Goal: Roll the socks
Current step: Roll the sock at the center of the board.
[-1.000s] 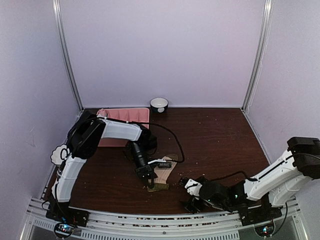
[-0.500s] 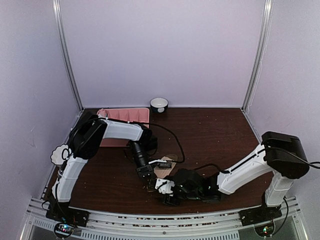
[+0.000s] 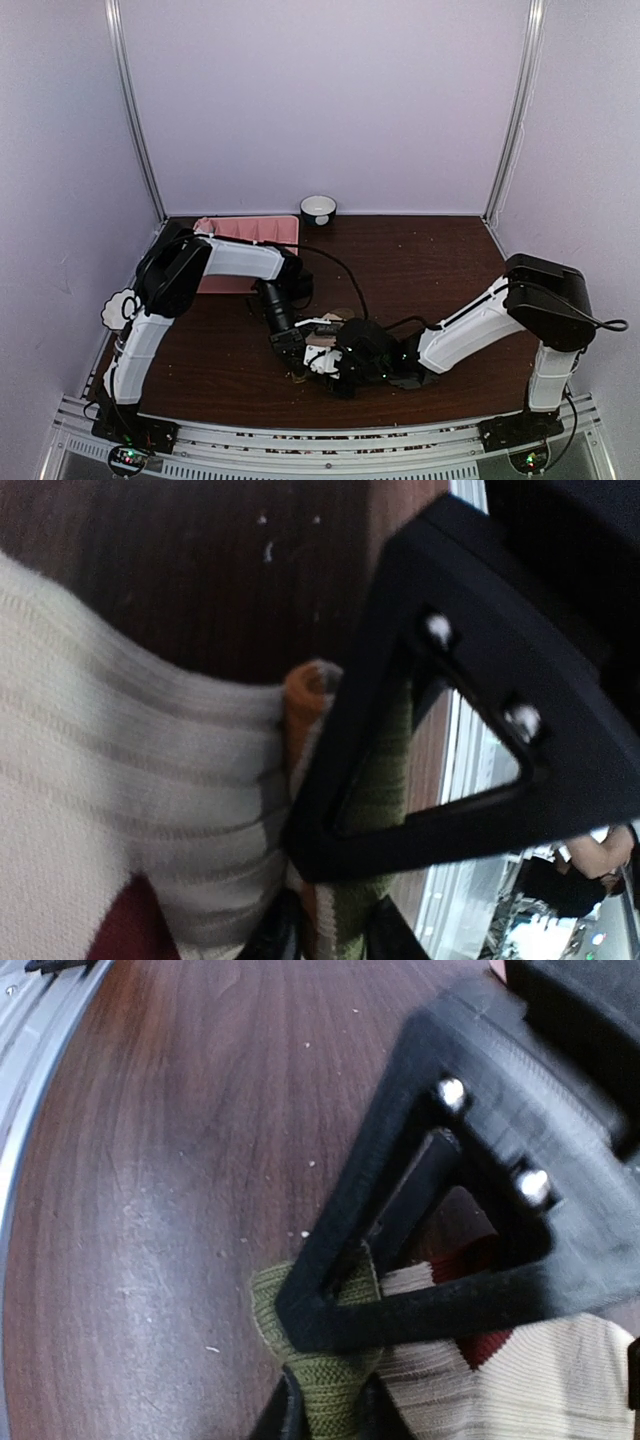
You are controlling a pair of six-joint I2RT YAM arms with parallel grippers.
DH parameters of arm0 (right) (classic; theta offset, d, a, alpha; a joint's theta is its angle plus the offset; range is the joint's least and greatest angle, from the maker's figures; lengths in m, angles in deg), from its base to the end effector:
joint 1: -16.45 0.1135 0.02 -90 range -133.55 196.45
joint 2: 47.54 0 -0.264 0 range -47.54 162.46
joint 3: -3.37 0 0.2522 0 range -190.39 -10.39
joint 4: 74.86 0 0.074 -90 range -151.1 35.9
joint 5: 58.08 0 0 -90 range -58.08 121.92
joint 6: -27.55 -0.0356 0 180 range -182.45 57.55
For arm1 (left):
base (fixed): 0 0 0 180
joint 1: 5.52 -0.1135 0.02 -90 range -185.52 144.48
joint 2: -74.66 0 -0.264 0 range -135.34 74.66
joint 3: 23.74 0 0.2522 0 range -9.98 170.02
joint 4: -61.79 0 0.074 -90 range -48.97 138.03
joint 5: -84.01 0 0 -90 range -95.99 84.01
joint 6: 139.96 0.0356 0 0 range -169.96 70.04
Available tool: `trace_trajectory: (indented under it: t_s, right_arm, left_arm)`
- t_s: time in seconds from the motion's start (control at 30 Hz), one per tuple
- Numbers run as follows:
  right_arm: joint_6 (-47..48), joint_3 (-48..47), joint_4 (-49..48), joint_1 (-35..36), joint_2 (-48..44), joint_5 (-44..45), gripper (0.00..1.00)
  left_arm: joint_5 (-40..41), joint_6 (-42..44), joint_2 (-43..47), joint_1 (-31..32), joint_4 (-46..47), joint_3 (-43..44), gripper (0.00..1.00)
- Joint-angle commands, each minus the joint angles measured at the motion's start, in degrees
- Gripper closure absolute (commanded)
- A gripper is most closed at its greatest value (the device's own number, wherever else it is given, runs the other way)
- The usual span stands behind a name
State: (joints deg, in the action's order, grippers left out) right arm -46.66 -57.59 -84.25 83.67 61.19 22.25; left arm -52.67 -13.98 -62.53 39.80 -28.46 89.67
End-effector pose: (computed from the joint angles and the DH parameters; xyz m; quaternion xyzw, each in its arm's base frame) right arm 0.1338 0.3340 0.1090 -0.6219 0.6475 0.2566 0.3579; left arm 0.2659 -0.3057 0.1013 -0.5225 -0.7351 0.3707 0.2220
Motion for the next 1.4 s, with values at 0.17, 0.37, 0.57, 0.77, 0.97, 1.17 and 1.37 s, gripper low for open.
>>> trace_trajectory:
  t_s: [0.17, 0.37, 0.57, 0.77, 0.97, 1.17, 1.37]
  right_arm:
    - [-10.59, 5.32, 2.07, -1.22, 3.23, -8.47, 0.95]
    - [-21.01, 8.32, -3.72, -4.21, 6.00, -15.27, 0.97]
    - [-31.59, 7.62, -7.39, -9.35, 11.34, -23.75, 0.97]
    - [-36.38, 4.86, -3.16, -12.43, 15.18, -26.46, 0.97]
    - [-38.36, 2.81, 1.18, -14.00, 17.65, -27.28, 0.96]
    - [-39.57, 2.43, 0.94, -14.20, 17.99, -28.74, 0.96]
    - [-40.45, 1.85, 0.94, -14.34, 17.68, -30.10, 0.95]
  left_arm:
    - [10.00, -1.28, 16.85, -2.73, 24.00, -14.50, 0.55]
    - [8.59, 0.24, 23.71, -2.74, 30.71, -20.63, 0.55]
    - [5.56, 1.73, 28.09, -2.73, 34.67, -26.74, 0.59]
    - [5.96, 4.03, 30.70, -1.20, 35.44, -30.15, 0.59]
    - [11.77, 4.51, 31.28, 2.66, 40.23, -32.83, 0.58]
    - [19.02, 4.57, 30.91, 5.17, 45.51, -33.50, 0.56]
    - [23.50, 5.28, 29.42, 6.32, 47.71, -33.75, 0.57]
